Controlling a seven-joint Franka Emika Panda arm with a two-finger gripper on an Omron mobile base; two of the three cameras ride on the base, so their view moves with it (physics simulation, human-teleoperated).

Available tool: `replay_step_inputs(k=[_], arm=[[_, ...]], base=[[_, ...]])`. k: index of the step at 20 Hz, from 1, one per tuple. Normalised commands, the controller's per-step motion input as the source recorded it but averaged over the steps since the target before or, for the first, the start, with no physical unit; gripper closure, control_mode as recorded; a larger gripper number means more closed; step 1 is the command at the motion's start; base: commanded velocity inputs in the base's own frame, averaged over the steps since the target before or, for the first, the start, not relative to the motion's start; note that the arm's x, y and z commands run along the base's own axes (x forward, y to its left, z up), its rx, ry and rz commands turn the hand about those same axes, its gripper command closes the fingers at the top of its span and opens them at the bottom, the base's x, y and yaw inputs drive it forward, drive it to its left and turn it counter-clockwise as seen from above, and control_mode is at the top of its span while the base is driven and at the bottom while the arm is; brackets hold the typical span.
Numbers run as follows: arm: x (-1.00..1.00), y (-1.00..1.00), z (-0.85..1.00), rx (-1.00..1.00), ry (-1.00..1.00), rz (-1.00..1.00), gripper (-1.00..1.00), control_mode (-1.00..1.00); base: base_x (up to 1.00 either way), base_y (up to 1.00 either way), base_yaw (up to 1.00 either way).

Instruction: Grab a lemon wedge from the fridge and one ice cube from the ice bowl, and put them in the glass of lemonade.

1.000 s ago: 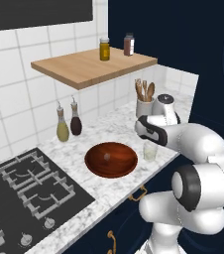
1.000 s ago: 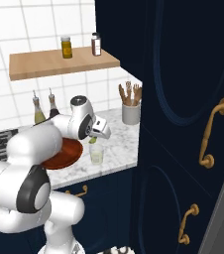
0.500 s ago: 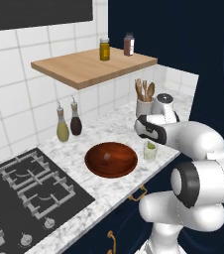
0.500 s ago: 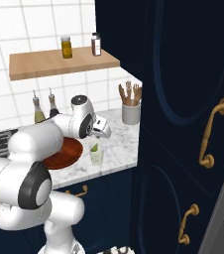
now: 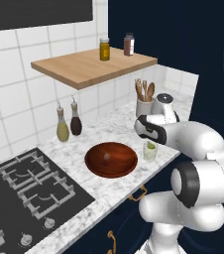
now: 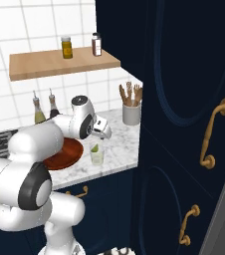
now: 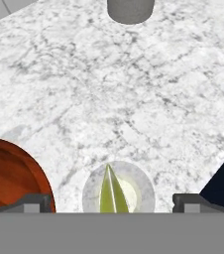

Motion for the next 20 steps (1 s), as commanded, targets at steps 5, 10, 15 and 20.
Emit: replay_step_inputs(k=[5,10,15,20], arm=[[-0.01,0.00,0.00,0.00,0.00,0.00,-1.00,-1.00],[-0.55,-0.04,0.11,0.03,-0.08,0.00,-1.00,-1.00],[-1.00,-0.02,0.52,0.03,-0.13,0.00,-1.00,-1.00],[-1.00,0.00,0.69,-0.01,0.03,0.03,-1.00,-1.00]], base=[[0.00,0.00,0.00],[0.00,0.00,0.00],[0.00,0.00,0.00],[0.00,0.00,0.00]])
